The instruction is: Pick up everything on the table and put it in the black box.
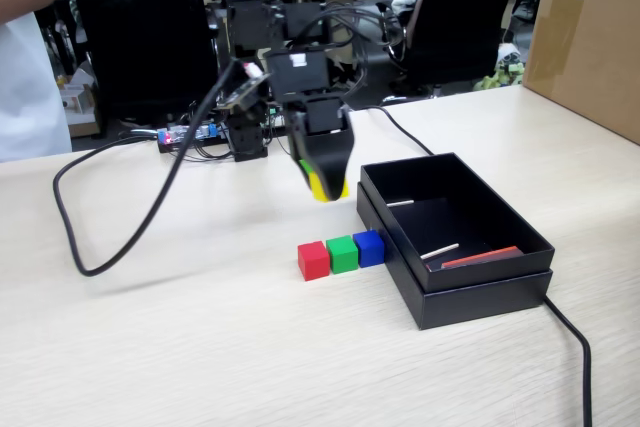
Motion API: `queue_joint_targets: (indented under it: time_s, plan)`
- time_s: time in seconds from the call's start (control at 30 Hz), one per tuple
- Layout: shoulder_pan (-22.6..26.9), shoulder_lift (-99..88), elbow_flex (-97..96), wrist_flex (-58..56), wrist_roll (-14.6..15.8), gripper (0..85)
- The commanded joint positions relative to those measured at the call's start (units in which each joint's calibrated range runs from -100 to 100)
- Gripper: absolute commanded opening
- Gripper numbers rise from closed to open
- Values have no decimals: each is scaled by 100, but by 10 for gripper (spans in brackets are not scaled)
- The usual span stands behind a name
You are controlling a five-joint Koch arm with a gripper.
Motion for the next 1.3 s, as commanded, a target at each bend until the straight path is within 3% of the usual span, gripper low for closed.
queue_joint_targets:
  time_s: [0.0, 0.3, 0.77, 1.03, 1.13, 1.27]
  plan:
    - [293, 150, 854, 8, 44, 68]
    - [684, 2640, 2223, 16, 68, 69]
    - [757, 3696, 2132, -139, 381, 80]
    - [767, 3443, 2005, -295, 396, 386]
    - [723, 2514, 1869, -295, 508, 434]
    - [454, 529, 1760, -295, 503, 431]
